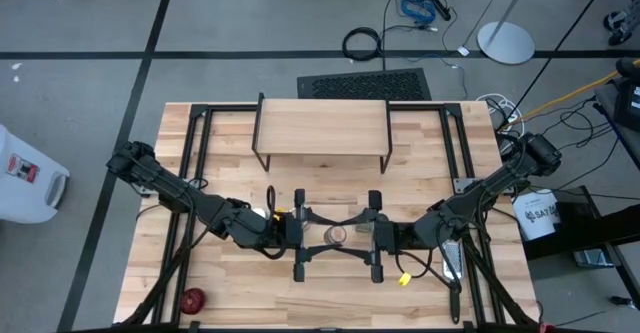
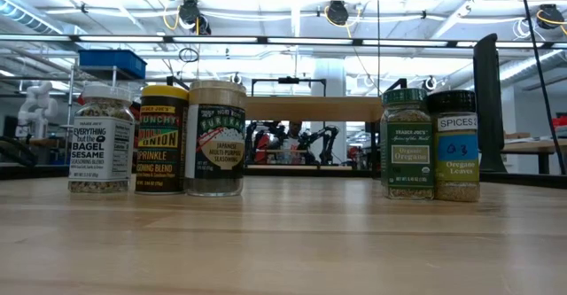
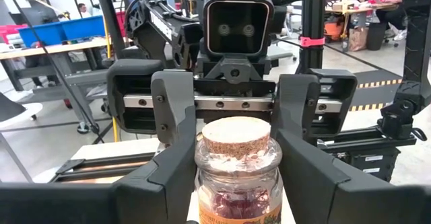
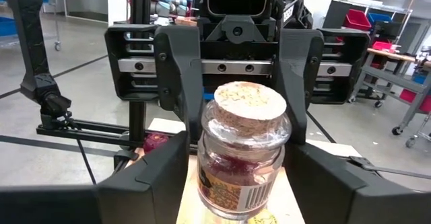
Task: Shelf spices
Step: Put the transparent seasoning bottle on the shelf
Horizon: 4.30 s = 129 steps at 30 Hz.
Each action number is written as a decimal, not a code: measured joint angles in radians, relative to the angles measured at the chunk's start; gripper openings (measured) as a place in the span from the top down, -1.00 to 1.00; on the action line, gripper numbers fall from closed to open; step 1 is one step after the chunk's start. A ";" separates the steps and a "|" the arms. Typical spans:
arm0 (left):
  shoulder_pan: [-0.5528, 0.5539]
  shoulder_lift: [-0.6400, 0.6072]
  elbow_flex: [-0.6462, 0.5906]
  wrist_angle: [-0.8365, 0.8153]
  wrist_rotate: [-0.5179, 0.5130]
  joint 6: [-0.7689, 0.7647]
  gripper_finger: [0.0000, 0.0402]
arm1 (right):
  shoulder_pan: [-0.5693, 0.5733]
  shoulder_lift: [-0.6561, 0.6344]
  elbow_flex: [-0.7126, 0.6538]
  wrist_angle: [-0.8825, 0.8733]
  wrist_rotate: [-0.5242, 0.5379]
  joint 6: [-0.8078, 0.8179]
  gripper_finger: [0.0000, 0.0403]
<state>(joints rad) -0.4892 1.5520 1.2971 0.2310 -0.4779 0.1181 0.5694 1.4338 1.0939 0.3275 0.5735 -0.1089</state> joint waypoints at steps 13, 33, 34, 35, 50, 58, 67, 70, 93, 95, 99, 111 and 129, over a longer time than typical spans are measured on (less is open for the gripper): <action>0.019 0.000 0.000 -0.043 -0.001 -0.006 0.05 | 0.000 0.000 0.000 -0.054 0.060 0.022 -0.24; 0.018 0.001 0.000 -0.057 -0.001 -0.008 0.05 | 0.000 -0.001 0.000 -0.077 0.106 0.019 -0.30; 0.018 0.001 0.000 -0.058 -0.001 -0.008 0.05 | 0.000 -0.001 0.000 -0.078 0.107 0.018 -0.33; 0.018 0.001 0.000 -0.058 -0.001 -0.008 0.05 | 0.000 -0.001 0.000 -0.078 0.108 0.019 -0.37; 0.040 0.002 -0.002 -0.065 -0.002 0.002 0.05 | 0.043 -0.079 0.003 -0.164 0.101 0.041 -0.69; 0.085 -0.013 -0.002 -0.105 -0.009 0.001 0.05 | 0.102 -0.141 0.003 -0.245 0.083 0.072 -0.69; 0.167 -0.162 -0.001 -0.294 -0.054 -0.010 0.05 | 0.162 -0.172 0.002 -0.262 0.081 0.064 -0.69; 0.193 -0.225 -0.001 -0.377 -0.055 -0.038 0.05 | 0.166 -0.172 0.002 -0.262 0.080 0.063 -0.69; 0.558 -0.555 -0.292 -0.499 0.091 -0.097 0.05 | 0.166 -0.172 0.001 -0.257 0.079 0.063 -0.69; 0.588 -0.582 -0.364 -0.427 0.147 -0.086 0.05 | 0.166 -0.172 0.001 -0.257 0.079 0.063 -0.69; 0.661 -0.620 -0.497 -0.308 0.254 -0.066 0.05 | 0.166 -0.171 0.001 -0.257 0.079 0.063 -0.69; 0.908 -0.631 -0.646 -0.195 0.485 -0.040 0.05 | 0.166 -0.171 0.001 -0.258 0.075 0.063 -0.69; 0.990 -0.630 -0.720 -0.134 0.556 -0.027 0.05 | 0.166 -0.171 0.001 -0.302 0.075 0.127 -0.69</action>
<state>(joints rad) 0.5011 0.9221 0.5774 0.0966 0.0784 0.0907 0.7353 1.2633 1.0945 0.0257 0.6483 0.0185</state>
